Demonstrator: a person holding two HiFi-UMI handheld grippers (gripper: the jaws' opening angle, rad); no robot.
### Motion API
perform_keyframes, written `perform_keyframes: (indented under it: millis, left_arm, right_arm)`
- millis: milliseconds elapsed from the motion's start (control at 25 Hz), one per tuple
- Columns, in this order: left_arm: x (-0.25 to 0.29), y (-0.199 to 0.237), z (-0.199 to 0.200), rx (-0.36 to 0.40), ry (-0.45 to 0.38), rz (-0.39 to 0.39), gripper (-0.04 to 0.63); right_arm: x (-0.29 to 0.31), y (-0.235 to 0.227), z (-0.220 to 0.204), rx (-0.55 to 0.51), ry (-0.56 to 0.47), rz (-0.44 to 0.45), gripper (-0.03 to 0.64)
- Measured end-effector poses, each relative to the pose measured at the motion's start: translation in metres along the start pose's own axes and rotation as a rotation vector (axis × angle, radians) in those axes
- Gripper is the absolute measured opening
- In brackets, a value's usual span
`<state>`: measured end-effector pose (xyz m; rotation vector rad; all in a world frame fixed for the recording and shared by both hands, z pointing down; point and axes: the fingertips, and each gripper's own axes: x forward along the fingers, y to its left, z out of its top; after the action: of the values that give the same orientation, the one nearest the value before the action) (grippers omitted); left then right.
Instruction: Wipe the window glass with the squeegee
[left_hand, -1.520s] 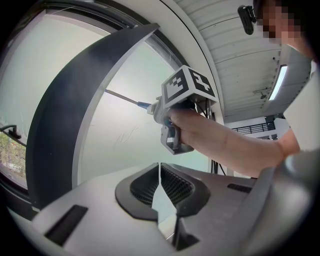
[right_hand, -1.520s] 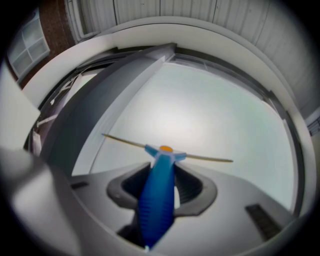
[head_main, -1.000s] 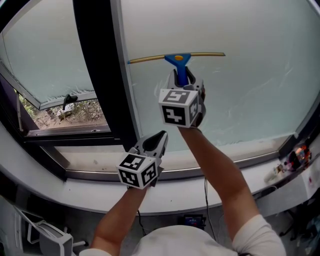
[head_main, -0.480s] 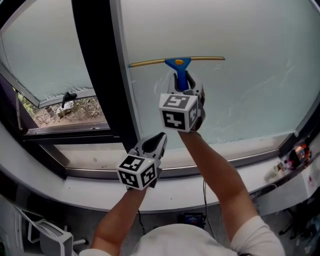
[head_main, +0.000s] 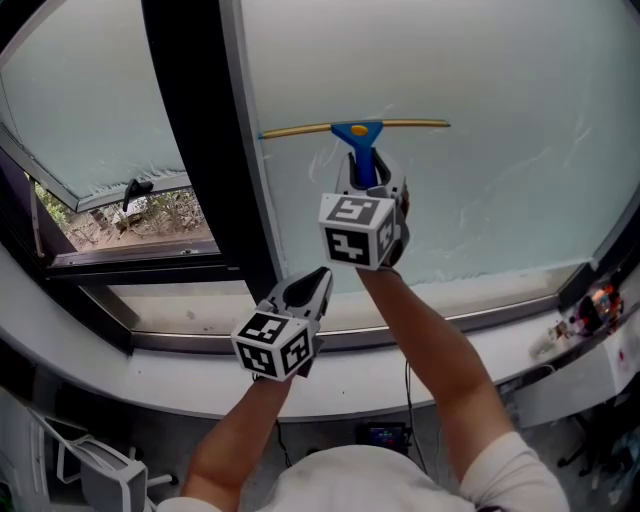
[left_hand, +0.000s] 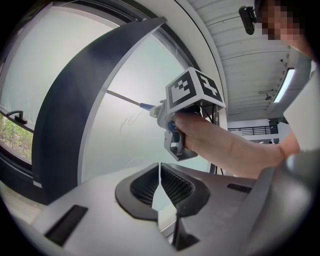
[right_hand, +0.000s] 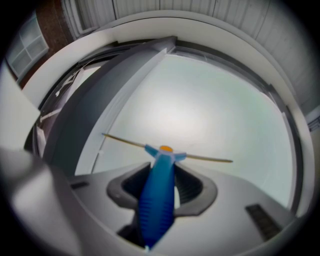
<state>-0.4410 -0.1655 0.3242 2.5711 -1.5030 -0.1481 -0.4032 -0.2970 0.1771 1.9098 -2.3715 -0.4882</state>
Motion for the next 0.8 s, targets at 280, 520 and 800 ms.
perform_keyframes:
  millis: [280, 520, 800]
  left_arm:
    - [-0.003, 0.004, -0.013, -0.013, 0.023, 0.008, 0.034]
    - [-0.002, 0.005, -0.024, -0.026, 0.037, 0.011, 0.034]
    - [-0.001, 0.006, -0.039, -0.044, 0.062, 0.018, 0.034]
  right_arm:
    - [-0.004, 0.006, -0.017, -0.004, 0.011, 0.007, 0.155]
    - [-0.006, 0.010, -0.031, -0.017, 0.014, 0.013, 0.155]
    - [-0.009, 0.016, -0.049, -0.018, 0.027, 0.017, 0.155]
